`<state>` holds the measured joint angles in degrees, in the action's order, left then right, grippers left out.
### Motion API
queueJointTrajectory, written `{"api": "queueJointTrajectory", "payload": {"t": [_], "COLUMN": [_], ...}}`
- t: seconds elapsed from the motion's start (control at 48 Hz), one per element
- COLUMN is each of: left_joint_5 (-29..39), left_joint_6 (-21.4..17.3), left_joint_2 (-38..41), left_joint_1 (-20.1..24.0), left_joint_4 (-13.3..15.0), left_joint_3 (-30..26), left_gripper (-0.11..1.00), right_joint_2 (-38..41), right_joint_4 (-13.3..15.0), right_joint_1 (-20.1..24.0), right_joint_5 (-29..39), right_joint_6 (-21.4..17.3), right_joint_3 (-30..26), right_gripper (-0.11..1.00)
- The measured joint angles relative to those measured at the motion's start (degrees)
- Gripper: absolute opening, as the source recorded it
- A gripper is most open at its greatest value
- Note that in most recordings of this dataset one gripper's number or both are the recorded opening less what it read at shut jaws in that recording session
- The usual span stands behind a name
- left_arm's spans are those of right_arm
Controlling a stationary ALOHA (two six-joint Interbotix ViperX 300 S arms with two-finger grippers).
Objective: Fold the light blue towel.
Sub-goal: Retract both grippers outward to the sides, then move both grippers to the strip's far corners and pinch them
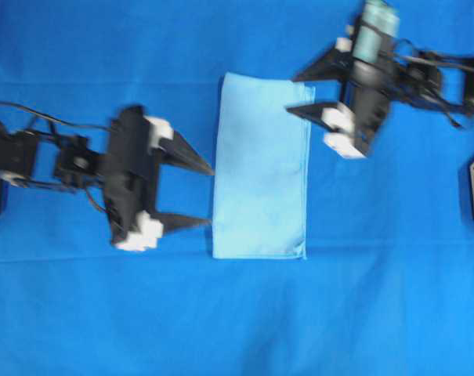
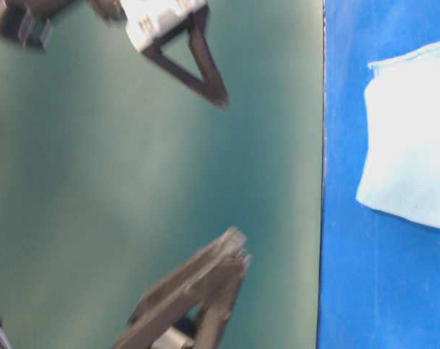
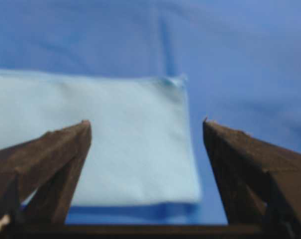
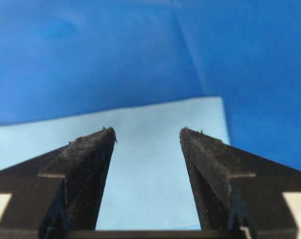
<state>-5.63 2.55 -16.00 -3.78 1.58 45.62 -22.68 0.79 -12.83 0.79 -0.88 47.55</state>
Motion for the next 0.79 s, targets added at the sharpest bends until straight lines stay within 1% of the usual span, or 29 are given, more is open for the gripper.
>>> {"api": "queueJointTrajectory", "payload": {"t": [0.125, 0.25, 0.354, 0.479, 0.542, 0.605, 0.792], "left_joint_5": [-5.4, -9.1, -11.6, -15.4, -16.9, -17.5, -17.8], "left_joint_6": [-0.1, 0.0, -0.1, 0.0, 0.0, 0.0, 0.1], "left_joint_2": [-6.2, -12.5, -16.2, -18.7, -19.3, -19.6, -19.7], "left_joint_1": [2.5, 4.4, 4.8, 5.0, 5.0, 5.2, 6.3], "left_joint_4": [0.0, 0.0, 0.0, 0.1, 0.0, 0.0, 0.1], "left_joint_3": [6.0, 11.3, 15.3, 19.7, 21.3, 22.1, 22.4], "left_gripper": [0.86, 0.86, 0.86, 0.86, 0.86, 0.86, 0.86], "right_joint_2": [-6.4, -11.2, -13.3, -13.4, -13.4, -13.1, -12.2], "right_joint_4": [-0.7, -1.6, -2.7, -4.2, -4.8, -5.0, -5.1], "right_joint_1": [1.8, 1.9, 2.2, 2.2, 2.2, 2.2, 2.2], "right_joint_5": [-3.8, -7.2, -10.7, -16.5, -19.3, -20.6, -20.0], "right_joint_6": [-0.4, -0.8, -0.7, -0.7, -0.7, -0.8, -0.8], "right_joint_3": [5.3, 10.4, 14.8, 19.2, 20.8, 21.4, 21.4], "right_gripper": [0.60, 0.60, 0.60, 0.60, 0.60, 0.60, 0.60]}}
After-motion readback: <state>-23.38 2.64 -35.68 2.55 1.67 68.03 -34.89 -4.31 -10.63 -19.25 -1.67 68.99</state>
